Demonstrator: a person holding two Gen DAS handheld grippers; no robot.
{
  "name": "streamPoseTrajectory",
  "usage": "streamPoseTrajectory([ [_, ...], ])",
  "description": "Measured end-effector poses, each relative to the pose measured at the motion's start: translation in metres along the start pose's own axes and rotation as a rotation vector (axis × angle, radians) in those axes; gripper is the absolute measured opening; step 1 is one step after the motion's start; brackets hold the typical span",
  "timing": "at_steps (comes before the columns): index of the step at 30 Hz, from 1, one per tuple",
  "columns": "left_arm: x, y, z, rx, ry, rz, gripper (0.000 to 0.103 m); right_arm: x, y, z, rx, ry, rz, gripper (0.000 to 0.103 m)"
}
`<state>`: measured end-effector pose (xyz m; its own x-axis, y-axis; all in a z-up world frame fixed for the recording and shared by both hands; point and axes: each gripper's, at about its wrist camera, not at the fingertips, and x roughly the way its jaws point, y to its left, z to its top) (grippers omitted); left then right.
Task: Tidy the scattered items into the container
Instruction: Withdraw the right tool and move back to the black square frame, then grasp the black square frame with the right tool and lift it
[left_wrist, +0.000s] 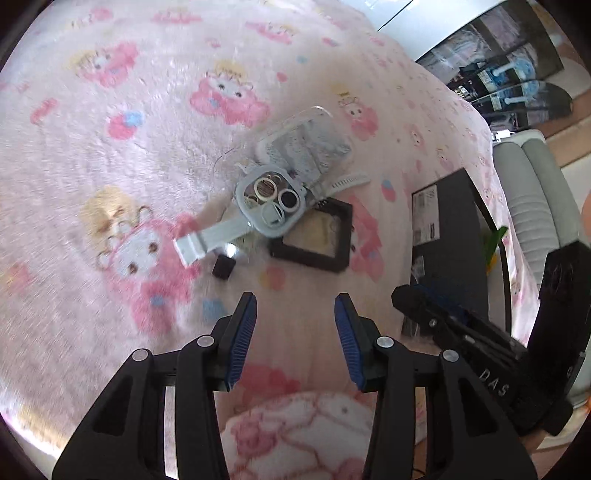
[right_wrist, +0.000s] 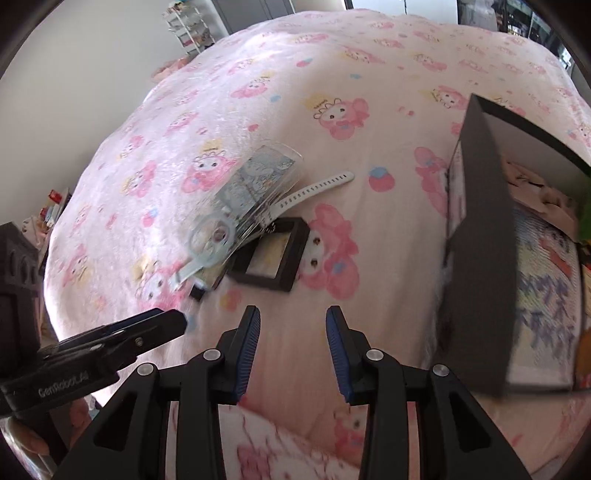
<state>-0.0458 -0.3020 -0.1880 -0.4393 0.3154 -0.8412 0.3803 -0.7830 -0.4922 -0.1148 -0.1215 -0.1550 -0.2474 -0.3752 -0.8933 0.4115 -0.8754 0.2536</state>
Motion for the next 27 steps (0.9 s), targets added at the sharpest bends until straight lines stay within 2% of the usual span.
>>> streamPoseTrajectory([
  [5, 0.039, 0.01, 0.03, -0.038, 0.086, -0.017, 0.043, 0.033, -0.003, 0.016, 0.011, 0.048, 0.01, 0.033],
  [11, 0.056, 0.011, 0.045, -0.057, 0.11, -0.041, 0.041, 0.061, -0.009, 0.027, 0.034, 0.083, 0.03, 0.033],
  [15, 0.069, 0.007, 0.048, -0.062, 0.125, -0.039, 0.04, 0.076, -0.014, 0.03, 0.051, 0.105, 0.083, 0.033],
  [16, 0.075, 0.006, 0.048, -0.068, 0.138, -0.041, 0.04, 0.078, -0.013, 0.029, 0.046, 0.107, 0.088, 0.029],
  [17, 0.078, 0.006, 0.047, -0.069, 0.149, -0.031, 0.038, 0.078, -0.012, 0.028, 0.038, 0.111, 0.099, 0.019],
  [19, 0.076, 0.003, 0.044, -0.072, 0.152, -0.019, 0.033, 0.071, -0.012, 0.026, 0.034, 0.095, 0.094, 0.016],
  [22, 0.062, -0.01, 0.031, -0.055, 0.159, -0.065, 0.033, 0.046, -0.012, 0.017, 0.016, 0.056, 0.08, 0.016],
  [27, 0.036, -0.046, -0.004, 0.02, 0.15, -0.072, 0.034, -0.01, -0.021, -0.013, 0.022, 0.007, 0.086, 0.017],
])
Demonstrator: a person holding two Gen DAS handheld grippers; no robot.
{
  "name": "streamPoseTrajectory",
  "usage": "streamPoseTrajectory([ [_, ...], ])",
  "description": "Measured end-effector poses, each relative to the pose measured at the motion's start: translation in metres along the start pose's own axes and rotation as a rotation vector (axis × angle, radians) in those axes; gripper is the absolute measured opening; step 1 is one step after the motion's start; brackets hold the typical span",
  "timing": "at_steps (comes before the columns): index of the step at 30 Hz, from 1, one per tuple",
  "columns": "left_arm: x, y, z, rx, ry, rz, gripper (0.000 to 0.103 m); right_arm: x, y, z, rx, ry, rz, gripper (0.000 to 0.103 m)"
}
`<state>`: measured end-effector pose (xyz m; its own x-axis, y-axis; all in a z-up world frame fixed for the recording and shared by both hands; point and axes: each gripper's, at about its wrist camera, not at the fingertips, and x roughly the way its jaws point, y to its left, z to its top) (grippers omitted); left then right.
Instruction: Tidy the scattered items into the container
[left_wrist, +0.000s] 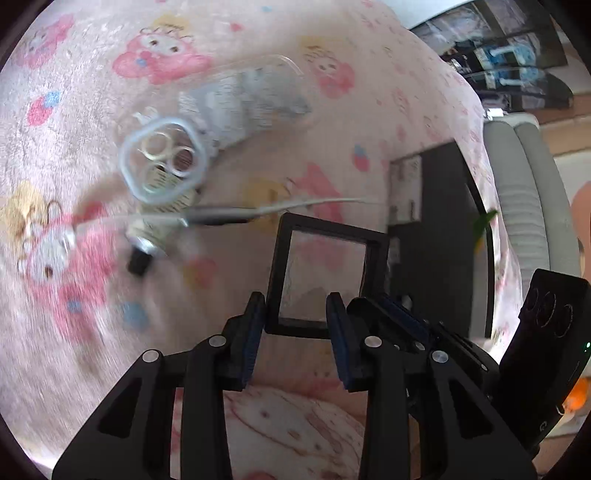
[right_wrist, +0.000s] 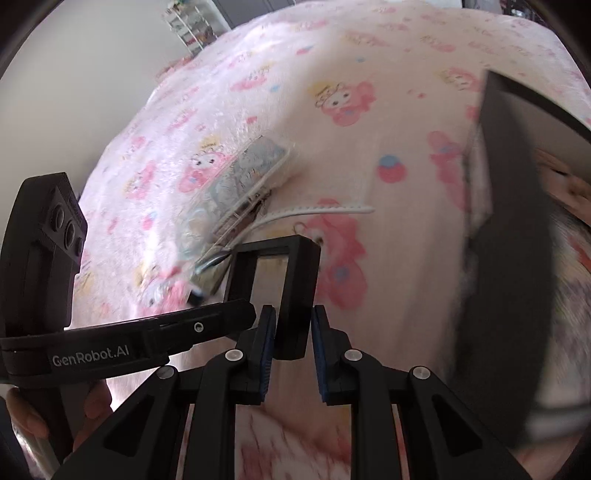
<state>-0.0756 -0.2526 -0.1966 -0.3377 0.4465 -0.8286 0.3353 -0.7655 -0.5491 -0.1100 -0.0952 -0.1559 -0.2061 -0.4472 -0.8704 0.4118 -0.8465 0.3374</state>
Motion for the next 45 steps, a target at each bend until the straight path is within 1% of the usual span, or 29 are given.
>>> streamPoseTrajectory([
  [2, -0.003, -0.018, -0.017, 0.039, 0.0, 0.009, 0.034, -0.02, -0.005, -0.016, 0.013, -0.009, 0.004, 0.017],
  [5, -0.002, -0.037, -0.041, 0.063, 0.023, -0.007, 0.034, -0.04, -0.013, -0.032, 0.027, -0.021, -0.006, 0.017],
  [7, 0.001, -0.054, -0.059, 0.092, 0.033, -0.023, 0.034, -0.056, -0.022, -0.049, 0.032, -0.031, -0.009, 0.017],
  [9, 0.003, -0.072, -0.073, 0.132, 0.041, -0.021, 0.035, -0.074, -0.036, -0.07, 0.052, -0.033, -0.006, 0.017],
  [11, 0.013, -0.091, -0.086, 0.167, 0.066, -0.034, 0.035, -0.09, -0.052, -0.087, 0.065, -0.041, -0.024, 0.017],
  [15, 0.041, -0.119, -0.109, 0.225, 0.124, -0.022, 0.035, -0.109, -0.088, -0.114, 0.126, -0.064, -0.046, 0.018],
  [19, 0.08, -0.144, -0.125, 0.296, 0.15, -0.001, 0.035, -0.108, -0.129, -0.133, 0.196, -0.054, -0.075, 0.018],
  [22, 0.105, -0.154, -0.132, 0.329, 0.165, 0.057, 0.035, -0.098, -0.159, -0.147, 0.255, -0.019, -0.081, 0.018],
  [25, 0.111, -0.156, -0.136, 0.355, 0.141, 0.11, 0.035, -0.089, -0.18, -0.155, 0.303, 0.005, -0.096, 0.018],
  [28, 0.111, -0.154, -0.141, 0.353, 0.145, 0.137, 0.035, -0.092, -0.187, -0.158, 0.309, -0.001, -0.103, 0.018],
  [30, 0.11, -0.151, -0.145, 0.35, 0.152, 0.13, 0.035, -0.093, -0.189, -0.156, 0.304, -0.003, -0.098, 0.018],
  [34, 0.119, -0.145, -0.145, 0.344, 0.179, 0.127, 0.035, -0.09, -0.191, -0.159, 0.276, 0.004, -0.105, 0.018],
  [35, 0.123, -0.143, -0.146, 0.343, 0.19, 0.131, 0.033, -0.086, -0.19, -0.159, 0.27, 0.016, -0.102, 0.018],
  [36, 0.126, -0.143, -0.148, 0.34, 0.198, 0.131, 0.029, -0.081, -0.188, -0.159, 0.26, 0.031, -0.076, 0.016],
  [37, 0.125, -0.143, -0.149, 0.342, 0.195, 0.152, 0.028, -0.08, -0.186, -0.158, 0.246, 0.032, -0.054, 0.014],
  [39, 0.115, -0.148, -0.151, 0.363, 0.17, 0.155, 0.028, -0.086, -0.179, -0.16, 0.223, 0.01, -0.067, 0.013],
  [42, 0.082, -0.16, -0.149, 0.378, 0.12, 0.118, 0.028, -0.111, -0.174, -0.155, 0.209, -0.051, -0.059, 0.013],
  [43, 0.066, -0.167, -0.147, 0.39, 0.093, 0.096, 0.027, -0.121, -0.174, -0.155, 0.208, -0.066, -0.051, 0.013],
  [45, 0.037, -0.181, -0.144, 0.417, 0.041, 0.069, 0.027, -0.146, -0.169, -0.149, 0.207, -0.125, -0.036, 0.013],
])
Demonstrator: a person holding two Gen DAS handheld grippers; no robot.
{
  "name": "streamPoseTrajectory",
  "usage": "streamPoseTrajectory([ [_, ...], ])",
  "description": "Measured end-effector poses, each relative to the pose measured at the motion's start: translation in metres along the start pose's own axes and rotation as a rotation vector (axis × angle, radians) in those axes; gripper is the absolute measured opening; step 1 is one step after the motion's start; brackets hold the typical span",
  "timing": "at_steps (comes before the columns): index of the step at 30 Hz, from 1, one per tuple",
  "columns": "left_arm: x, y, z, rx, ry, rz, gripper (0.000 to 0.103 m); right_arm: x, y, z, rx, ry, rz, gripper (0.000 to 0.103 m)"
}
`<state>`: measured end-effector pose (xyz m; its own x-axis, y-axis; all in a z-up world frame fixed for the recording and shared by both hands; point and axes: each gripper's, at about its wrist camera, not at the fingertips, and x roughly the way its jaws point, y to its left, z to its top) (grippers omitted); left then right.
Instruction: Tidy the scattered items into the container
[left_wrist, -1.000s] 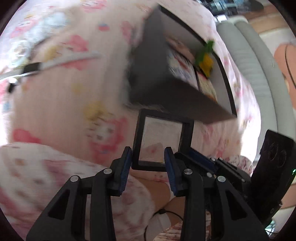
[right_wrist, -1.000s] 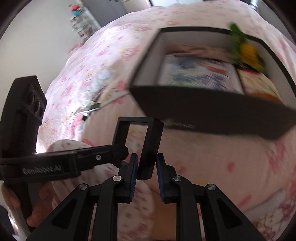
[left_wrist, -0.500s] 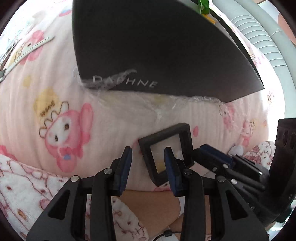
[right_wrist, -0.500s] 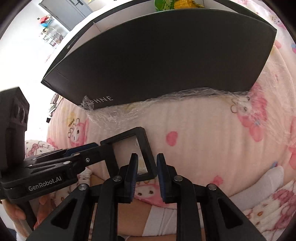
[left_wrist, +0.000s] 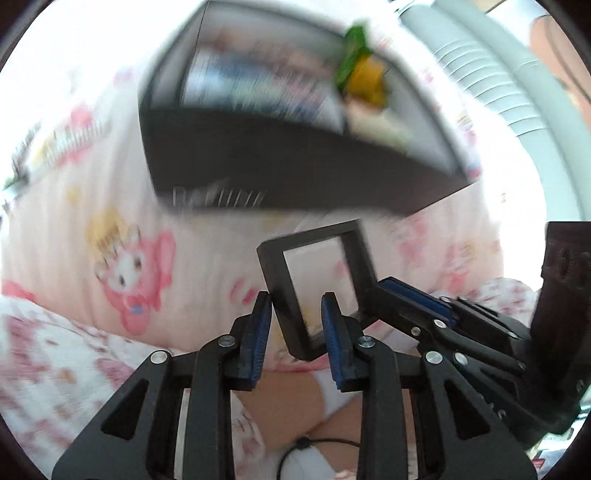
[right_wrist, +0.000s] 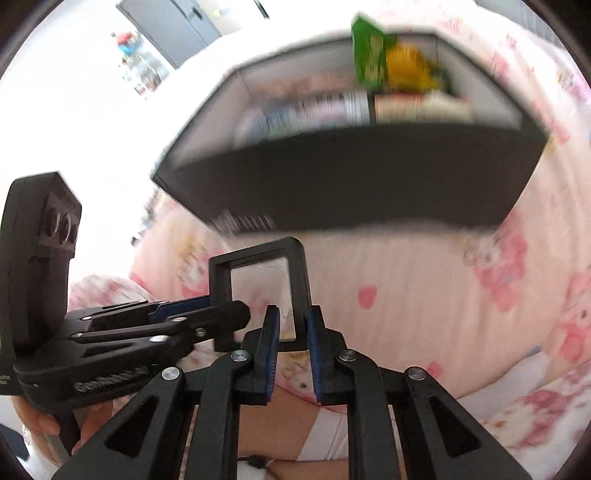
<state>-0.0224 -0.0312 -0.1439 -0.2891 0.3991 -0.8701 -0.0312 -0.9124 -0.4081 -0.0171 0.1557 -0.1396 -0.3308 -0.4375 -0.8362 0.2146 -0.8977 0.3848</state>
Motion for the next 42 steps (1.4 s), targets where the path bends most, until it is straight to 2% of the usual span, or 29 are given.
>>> streamPoseTrajectory([
  [4, -0.045, -0.021, 0.036, 0.05, -0.126, 0.04, 0.027, -0.043, 0.02, 0.034, -0.051, -0.122, 0.05, 0.013],
  [7, -0.049, -0.021, 0.075, 0.043, -0.139, 0.048, 0.027, -0.055, 0.034, 0.076, -0.134, -0.185, 0.01, 0.013],
  [10, -0.033, -0.015, 0.107, 0.03, -0.102, 0.094, 0.027, -0.033, 0.036, 0.117, -0.144, -0.147, 0.023, 0.013],
  [12, -0.013, -0.013, 0.122, 0.01, -0.052, 0.114, 0.027, -0.005, 0.026, 0.137, -0.121, -0.059, 0.041, 0.013],
  [16, 0.014, -0.005, 0.142, 0.007, 0.063, 0.157, 0.026, 0.04, 0.009, 0.144, -0.079, 0.063, 0.088, 0.013],
  [20, 0.036, -0.012, 0.138, 0.055, 0.142, 0.215, 0.026, 0.062, -0.008, 0.14, -0.037, 0.117, 0.131, 0.013],
  [23, 0.053, -0.012, 0.137, 0.054, 0.178, 0.24, 0.026, 0.064, -0.016, 0.138, -0.04, 0.132, 0.119, 0.013],
  [26, 0.044, -0.01, 0.14, 0.039, 0.116, 0.234, 0.026, 0.055, -0.031, 0.139, -0.001, 0.095, 0.128, 0.013],
  [29, 0.031, -0.016, 0.146, 0.041, 0.047, 0.152, 0.026, 0.041, -0.039, 0.141, 0.03, 0.026, 0.092, 0.013],
  [33, 0.044, -0.031, 0.152, 0.083, 0.065, 0.056, 0.026, 0.035, -0.045, 0.149, 0.026, -0.073, -0.107, 0.013],
  [35, 0.052, -0.038, 0.152, 0.1, 0.102, 0.004, 0.026, 0.032, -0.05, 0.149, 0.029, -0.087, -0.146, 0.013],
  [37, 0.061, -0.041, 0.15, 0.083, 0.146, -0.035, 0.026, 0.033, -0.055, 0.151, 0.05, -0.081, -0.129, 0.013],
  [39, 0.069, -0.04, 0.148, 0.077, 0.175, 0.004, 0.026, 0.033, -0.057, 0.151, 0.061, -0.077, -0.106, 0.013],
  [40, 0.074, -0.038, 0.147, 0.076, 0.187, 0.069, 0.025, 0.035, -0.056, 0.151, 0.053, -0.077, -0.114, 0.013],
  [42, 0.073, -0.032, 0.148, 0.066, 0.185, 0.132, 0.025, 0.036, -0.054, 0.151, 0.034, -0.071, -0.121, 0.013],
])
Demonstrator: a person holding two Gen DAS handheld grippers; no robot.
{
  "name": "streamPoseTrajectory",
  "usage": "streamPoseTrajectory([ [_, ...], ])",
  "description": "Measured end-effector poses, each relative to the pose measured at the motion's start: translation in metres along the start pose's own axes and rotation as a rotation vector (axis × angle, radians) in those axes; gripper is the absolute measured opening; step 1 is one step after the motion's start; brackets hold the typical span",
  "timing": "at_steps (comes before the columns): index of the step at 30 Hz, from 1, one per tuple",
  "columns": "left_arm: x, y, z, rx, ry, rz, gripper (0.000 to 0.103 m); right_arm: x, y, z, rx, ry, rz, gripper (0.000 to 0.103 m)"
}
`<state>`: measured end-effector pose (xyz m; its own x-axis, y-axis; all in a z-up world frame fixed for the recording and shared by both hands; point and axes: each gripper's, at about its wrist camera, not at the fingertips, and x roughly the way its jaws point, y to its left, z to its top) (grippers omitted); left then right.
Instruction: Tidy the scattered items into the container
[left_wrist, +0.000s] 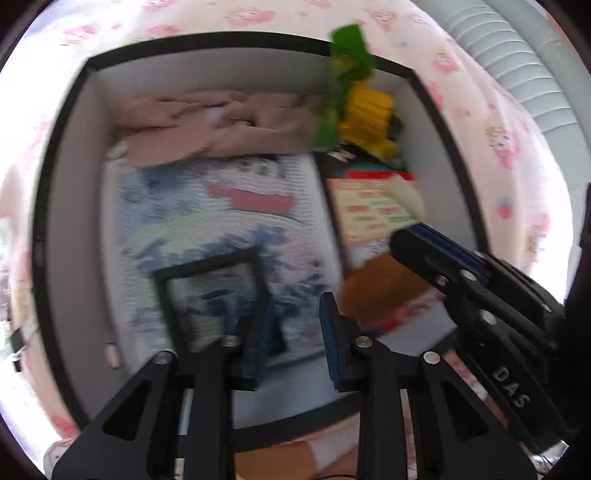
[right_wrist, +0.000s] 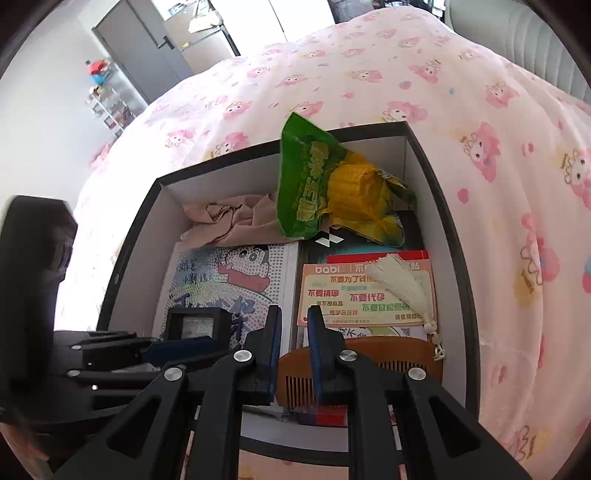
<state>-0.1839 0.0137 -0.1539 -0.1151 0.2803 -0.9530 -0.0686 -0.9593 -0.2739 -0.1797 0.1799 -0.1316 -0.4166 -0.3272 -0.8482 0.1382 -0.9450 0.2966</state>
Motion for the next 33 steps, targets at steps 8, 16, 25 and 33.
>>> streamPoseTrajectory([
  [8, -0.03, 0.035, -0.006, -0.059, -0.024, 0.006, 0.025, 0.02, 0.016, -0.011, -0.058, 0.096, 0.074, 0.013],
  [16, -0.056, 0.048, 0.008, -0.082, -0.133, -0.009, 0.025, 0.051, 0.051, -0.014, -0.145, 0.176, 0.112, 0.013],
  [25, -0.022, 0.041, 0.018, -0.102, -0.103, -0.125, 0.026, 0.047, 0.049, -0.014, -0.144, 0.165, 0.219, 0.014],
  [33, 0.015, 0.025, 0.014, -0.144, 0.003, -0.277, 0.026, 0.027, 0.0, -0.004, -0.022, 0.035, -0.024, 0.014],
])
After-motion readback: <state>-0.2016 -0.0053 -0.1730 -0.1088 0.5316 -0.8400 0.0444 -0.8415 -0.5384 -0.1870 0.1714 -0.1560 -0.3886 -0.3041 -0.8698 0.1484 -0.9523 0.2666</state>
